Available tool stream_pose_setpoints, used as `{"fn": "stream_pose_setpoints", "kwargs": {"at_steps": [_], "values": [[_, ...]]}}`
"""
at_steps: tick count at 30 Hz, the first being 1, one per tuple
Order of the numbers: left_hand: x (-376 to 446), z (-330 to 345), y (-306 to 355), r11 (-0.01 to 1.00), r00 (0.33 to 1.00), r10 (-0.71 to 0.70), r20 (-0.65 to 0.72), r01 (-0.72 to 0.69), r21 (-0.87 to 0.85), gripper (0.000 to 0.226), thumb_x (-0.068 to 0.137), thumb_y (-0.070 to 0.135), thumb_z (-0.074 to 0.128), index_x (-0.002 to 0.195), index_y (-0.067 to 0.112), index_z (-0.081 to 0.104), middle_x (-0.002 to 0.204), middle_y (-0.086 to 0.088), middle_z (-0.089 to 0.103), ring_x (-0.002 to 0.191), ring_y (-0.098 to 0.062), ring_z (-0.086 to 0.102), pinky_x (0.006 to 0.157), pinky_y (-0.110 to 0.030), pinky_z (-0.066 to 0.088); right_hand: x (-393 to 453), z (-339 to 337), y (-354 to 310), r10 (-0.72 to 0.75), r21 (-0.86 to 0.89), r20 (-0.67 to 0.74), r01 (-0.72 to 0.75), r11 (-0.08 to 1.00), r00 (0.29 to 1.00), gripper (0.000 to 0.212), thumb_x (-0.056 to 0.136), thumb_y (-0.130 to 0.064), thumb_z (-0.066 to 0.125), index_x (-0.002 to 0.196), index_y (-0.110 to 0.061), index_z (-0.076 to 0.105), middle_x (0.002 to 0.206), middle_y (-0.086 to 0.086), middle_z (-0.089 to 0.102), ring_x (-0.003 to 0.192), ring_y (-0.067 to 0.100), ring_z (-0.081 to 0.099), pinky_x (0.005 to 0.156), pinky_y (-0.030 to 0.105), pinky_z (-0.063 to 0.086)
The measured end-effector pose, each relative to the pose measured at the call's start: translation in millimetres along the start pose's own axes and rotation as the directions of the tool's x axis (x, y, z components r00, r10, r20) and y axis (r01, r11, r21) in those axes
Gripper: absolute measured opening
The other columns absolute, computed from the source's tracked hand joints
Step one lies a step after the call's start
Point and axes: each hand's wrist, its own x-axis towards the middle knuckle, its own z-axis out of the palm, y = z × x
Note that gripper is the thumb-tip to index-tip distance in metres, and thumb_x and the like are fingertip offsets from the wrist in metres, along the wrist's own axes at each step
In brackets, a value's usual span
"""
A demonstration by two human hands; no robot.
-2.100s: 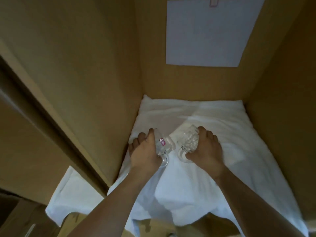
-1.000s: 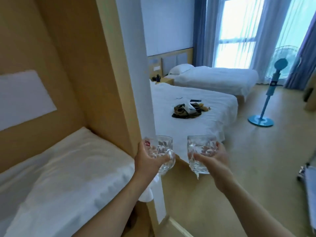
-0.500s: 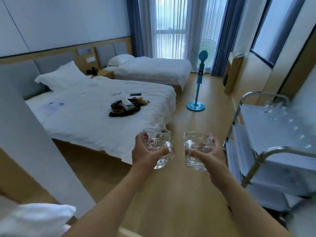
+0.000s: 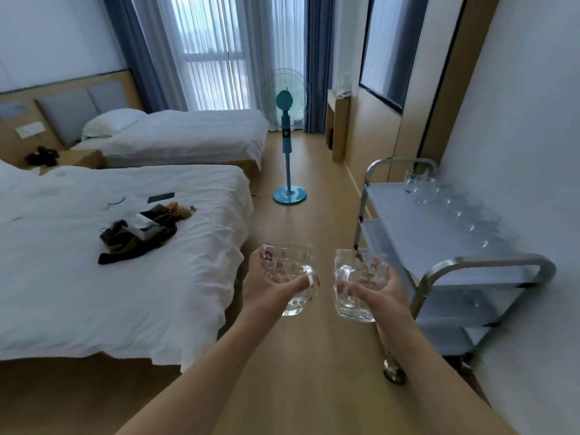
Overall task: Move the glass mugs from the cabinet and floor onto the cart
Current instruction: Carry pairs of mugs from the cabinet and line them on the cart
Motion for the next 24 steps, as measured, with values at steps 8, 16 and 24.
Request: {"fn": "stream_pose_setpoints", "kwargs": {"at_steps": [8, 16, 24], "values": [[137.5, 40.6, 3.6, 0.999, 0.972, 0.029, 0.234, -0.034, 0.017, 0.078, 0.05, 0.037, 0.098, 0.115, 0.037, 0.054, 0.102, 0.007, 0.073, 0.088, -0.007, 0.073, 0.085, -0.035, 0.06, 93.9, 16.1, -20.5, -0.017, 0.001, -0.184, 0.017, 1.0, 0.983, 0.077, 0.063, -0.011, 0.092, 0.128, -0.023, 0.051, 0.111, 0.004, 0.07, 0.096, 0.02, 0.072, 0.09, 0.046, 0.058], [232.3, 88.2, 1.3, 0.999, 0.911, -0.001, 0.413, -0.015, 0.035, 0.078, 0.051, 0.041, 0.097, 0.116, 0.037, 0.054, 0.103, 0.01, 0.071, 0.087, -0.003, 0.071, 0.08, -0.027, 0.06, 167.0, 21.3, -18.1, -0.013, 0.073, -0.33, 0.039, 0.997, 0.944, 0.07, 0.068, 0.001, 0.086, 0.125, -0.021, 0.052, 0.107, 0.006, 0.071, 0.085, 0.013, 0.074, 0.064, 0.025, 0.058], [305.8, 167.7, -9.4, 0.997, 0.874, -0.076, 0.48, 0.064, 0.041, 0.077, 0.048, 0.047, 0.095, 0.109, 0.05, 0.049, 0.106, 0.009, 0.07, 0.091, -0.008, 0.072, 0.084, -0.034, 0.06, 257.3, -16.6, -10.1, -0.009, 0.1, -0.383, 0.051, 0.994, 0.924, 0.077, 0.069, 0.005, 0.084, 0.132, -0.019, 0.047, 0.112, 0.007, 0.066, 0.087, 0.015, 0.072, 0.061, 0.02, 0.056]]}}
